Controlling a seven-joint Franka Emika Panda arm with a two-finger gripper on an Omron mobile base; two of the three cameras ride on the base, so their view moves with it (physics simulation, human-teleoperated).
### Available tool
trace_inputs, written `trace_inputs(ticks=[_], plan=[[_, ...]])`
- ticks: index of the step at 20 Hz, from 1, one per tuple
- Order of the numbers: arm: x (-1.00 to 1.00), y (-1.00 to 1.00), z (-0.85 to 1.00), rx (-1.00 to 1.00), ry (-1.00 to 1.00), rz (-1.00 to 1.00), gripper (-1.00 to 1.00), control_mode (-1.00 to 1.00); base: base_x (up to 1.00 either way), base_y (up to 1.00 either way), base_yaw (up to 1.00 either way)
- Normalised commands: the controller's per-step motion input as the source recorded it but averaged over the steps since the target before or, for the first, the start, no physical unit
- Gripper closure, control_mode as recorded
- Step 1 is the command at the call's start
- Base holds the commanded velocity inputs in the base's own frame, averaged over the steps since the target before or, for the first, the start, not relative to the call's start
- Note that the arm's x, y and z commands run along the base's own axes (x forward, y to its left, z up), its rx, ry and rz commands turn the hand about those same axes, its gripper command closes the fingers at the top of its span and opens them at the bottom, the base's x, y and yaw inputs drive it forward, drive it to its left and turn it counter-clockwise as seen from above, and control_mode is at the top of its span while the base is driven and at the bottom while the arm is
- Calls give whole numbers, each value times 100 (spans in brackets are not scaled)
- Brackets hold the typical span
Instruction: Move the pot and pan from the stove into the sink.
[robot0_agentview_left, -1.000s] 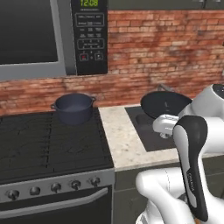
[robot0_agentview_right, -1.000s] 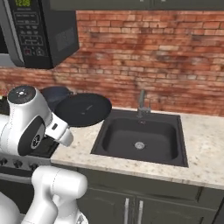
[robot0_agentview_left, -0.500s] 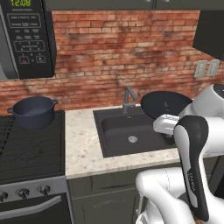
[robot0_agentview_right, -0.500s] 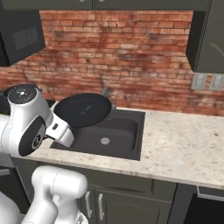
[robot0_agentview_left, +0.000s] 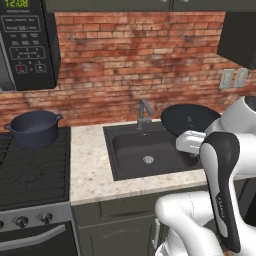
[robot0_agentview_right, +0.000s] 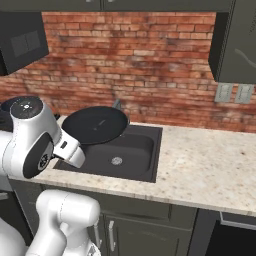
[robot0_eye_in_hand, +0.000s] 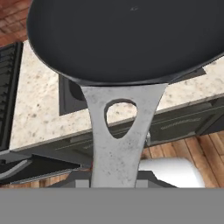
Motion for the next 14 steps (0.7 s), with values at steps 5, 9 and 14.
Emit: trace_inputs(ticks=[5, 9, 14], plan=[[12, 3, -19, -6, 9, 0, 100, -100, 0, 0, 0], [3, 0, -39, -7, 16, 0, 100, -100, 0, 0, 0], [3, 0, -37, -4, 16, 0, 100, -100, 0, 0, 0]])
